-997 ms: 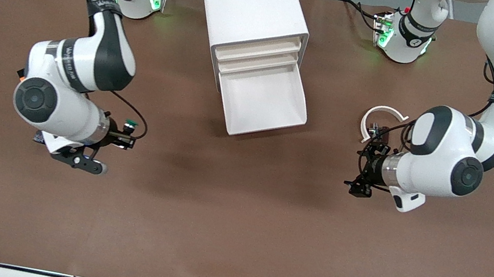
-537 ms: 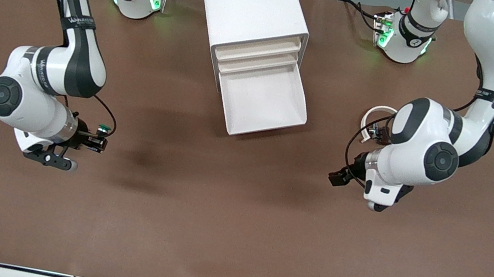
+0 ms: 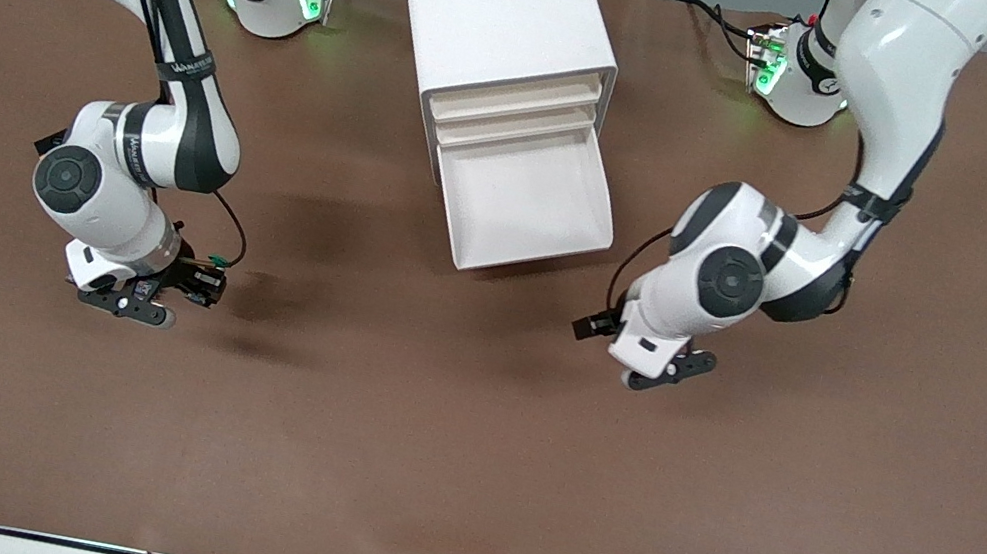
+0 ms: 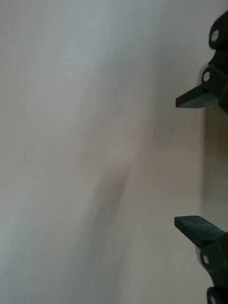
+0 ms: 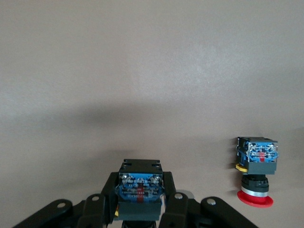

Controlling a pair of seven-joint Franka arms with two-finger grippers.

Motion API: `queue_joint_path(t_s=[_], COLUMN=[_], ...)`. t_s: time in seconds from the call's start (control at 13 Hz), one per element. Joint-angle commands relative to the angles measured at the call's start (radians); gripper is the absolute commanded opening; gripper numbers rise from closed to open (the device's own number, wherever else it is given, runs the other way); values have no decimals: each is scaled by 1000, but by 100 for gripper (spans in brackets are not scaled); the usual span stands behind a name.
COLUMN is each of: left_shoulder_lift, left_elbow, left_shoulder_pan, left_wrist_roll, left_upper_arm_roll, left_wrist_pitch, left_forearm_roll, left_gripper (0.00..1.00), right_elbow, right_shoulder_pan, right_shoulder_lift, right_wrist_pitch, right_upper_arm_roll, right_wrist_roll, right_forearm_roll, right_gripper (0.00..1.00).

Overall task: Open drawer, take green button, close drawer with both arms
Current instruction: 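Place the green button beside the red button while the left gripper pushes the drawer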

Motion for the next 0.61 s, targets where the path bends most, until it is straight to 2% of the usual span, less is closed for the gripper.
queue_joint_path(t_s=[0.0, 0.23, 0.54], left_shoulder_lift=[48, 60, 60], left_elbow=[38, 36, 35], left_shoulder_pan=[-66, -131, -195], left_wrist_roll=[-28, -137, -185], left_upper_arm_roll=[14, 14, 12], left_wrist_pitch=[24, 25, 23], left_forearm_roll=[52, 103, 103], left_gripper=[100, 100, 100], right_elbow=[-13, -31, -34], right_shoulder_pan=[-20, -28, -29], right_shoulder_lift=[20, 75, 100], right_wrist_pitch=[34, 121, 129], right_upper_arm_roll=[9, -5, -14], right_wrist_roll=[-4, -4, -4], right_forearm_roll=[-28, -74, -104], right_gripper=[0, 0, 0])
